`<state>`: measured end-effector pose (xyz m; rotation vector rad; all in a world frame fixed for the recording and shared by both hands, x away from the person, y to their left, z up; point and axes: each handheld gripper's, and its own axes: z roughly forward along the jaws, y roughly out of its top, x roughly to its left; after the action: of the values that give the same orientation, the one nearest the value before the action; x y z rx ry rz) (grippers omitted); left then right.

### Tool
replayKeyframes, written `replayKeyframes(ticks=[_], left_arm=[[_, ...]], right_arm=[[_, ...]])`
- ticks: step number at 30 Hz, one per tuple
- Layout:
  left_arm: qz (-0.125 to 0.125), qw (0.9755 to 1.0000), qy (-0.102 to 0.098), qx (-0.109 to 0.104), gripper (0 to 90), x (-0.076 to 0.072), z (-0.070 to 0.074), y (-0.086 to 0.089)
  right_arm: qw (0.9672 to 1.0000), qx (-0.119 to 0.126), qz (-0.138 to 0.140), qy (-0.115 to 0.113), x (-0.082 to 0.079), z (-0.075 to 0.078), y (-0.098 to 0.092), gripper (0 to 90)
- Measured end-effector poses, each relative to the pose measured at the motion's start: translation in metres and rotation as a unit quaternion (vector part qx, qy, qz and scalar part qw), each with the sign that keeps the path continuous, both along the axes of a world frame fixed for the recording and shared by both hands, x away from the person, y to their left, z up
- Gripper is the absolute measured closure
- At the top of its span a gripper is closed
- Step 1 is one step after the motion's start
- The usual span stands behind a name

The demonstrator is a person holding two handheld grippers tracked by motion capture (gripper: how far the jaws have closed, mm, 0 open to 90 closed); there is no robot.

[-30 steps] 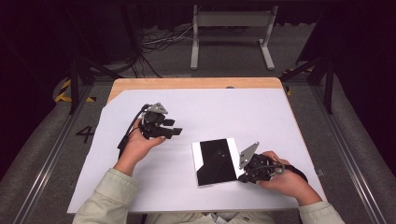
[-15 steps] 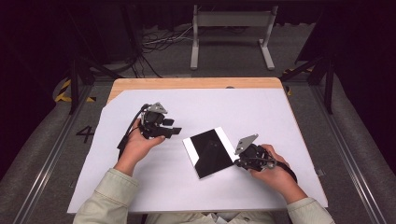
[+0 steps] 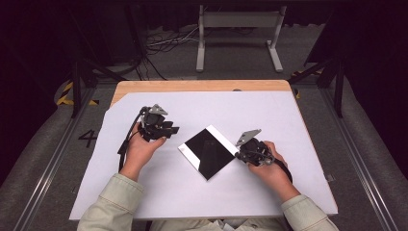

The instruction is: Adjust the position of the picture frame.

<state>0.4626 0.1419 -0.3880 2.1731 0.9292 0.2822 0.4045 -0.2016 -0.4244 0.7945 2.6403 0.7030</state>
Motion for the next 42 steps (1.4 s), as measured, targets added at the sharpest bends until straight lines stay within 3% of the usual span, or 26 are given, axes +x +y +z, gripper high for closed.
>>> replayKeyframes(ticks=[2,4,8,10,12,20,25,29,33,35,38,40,42], left_arm=[[0.009,1.0000,0.003,0.000,70.7,0.001,-0.005,0.001],[0.009,0.9998,0.013,0.014,78.1,0.003,-0.013,-0.002],[0.000,0.9987,0.036,0.036,90.0,0.007,-0.030,-0.010],[-0.003,0.9982,0.043,0.042,90.0,0.008,-0.035,-0.014],[-0.008,0.9976,0.053,0.044,90.0,0.008,-0.038,-0.017],[-0.024,0.9949,0.079,0.057,90.0,0.009,-0.045,-0.024],[-0.036,0.9939,0.094,0.046,90.0,0.009,-0.046,-0.025],[-0.036,0.9933,0.092,0.059,90.0,0.006,-0.044,-0.028],[-0.039,0.9922,0.106,0.051,90.0,0.005,-0.044,-0.028],[-0.059,0.9887,0.129,0.049,90.0,0.001,-0.043,-0.031],[-0.069,0.9874,0.128,0.062,90.0,-0.005,-0.041,-0.037],[-0.087,0.9845,0.132,0.075,90.0,-0.013,-0.040,-0.045],[-0.093,0.9836,0.133,0.078,90.0,-0.016,-0.039,-0.047]], right_arm=[[1.0000,0.006,-0.002,-0.007,-0.001,-0.001,-0.001,90.0],[0.9998,0.016,-0.004,-0.010,-0.002,-0.001,-0.003,90.0],[0.9986,0.052,-0.006,-0.010,-0.007,0.011,-0.008,90.0],[0.9972,0.074,0.004,-0.004,-0.012,0.020,-0.009,90.0],[0.9965,0.082,0.015,0.000,-0.018,0.024,-0.007,90.0],[0.9949,0.079,0.063,0.003,-0.036,0.029,0.013,90.0],[0.9938,0.080,0.077,0.007,-0.044,0.032,0.020,90.0],[0.9930,0.080,0.087,0.010,-0.047,0.032,0.025,90.0],[0.9927,0.078,0.091,0.007,-0.050,0.033,0.026,90.0],[0.9933,0.075,0.087,-0.008,-0.051,0.038,0.021,90.0],[0.9933,0.084,0.078,-0.017,-0.050,0.045,0.013,90.0],[0.9931,0.097,0.060,-0.028,-0.050,0.055,0.001,90.0],[0.9930,0.099,0.056,-0.032,-0.050,0.058,-0.003,90.0]])
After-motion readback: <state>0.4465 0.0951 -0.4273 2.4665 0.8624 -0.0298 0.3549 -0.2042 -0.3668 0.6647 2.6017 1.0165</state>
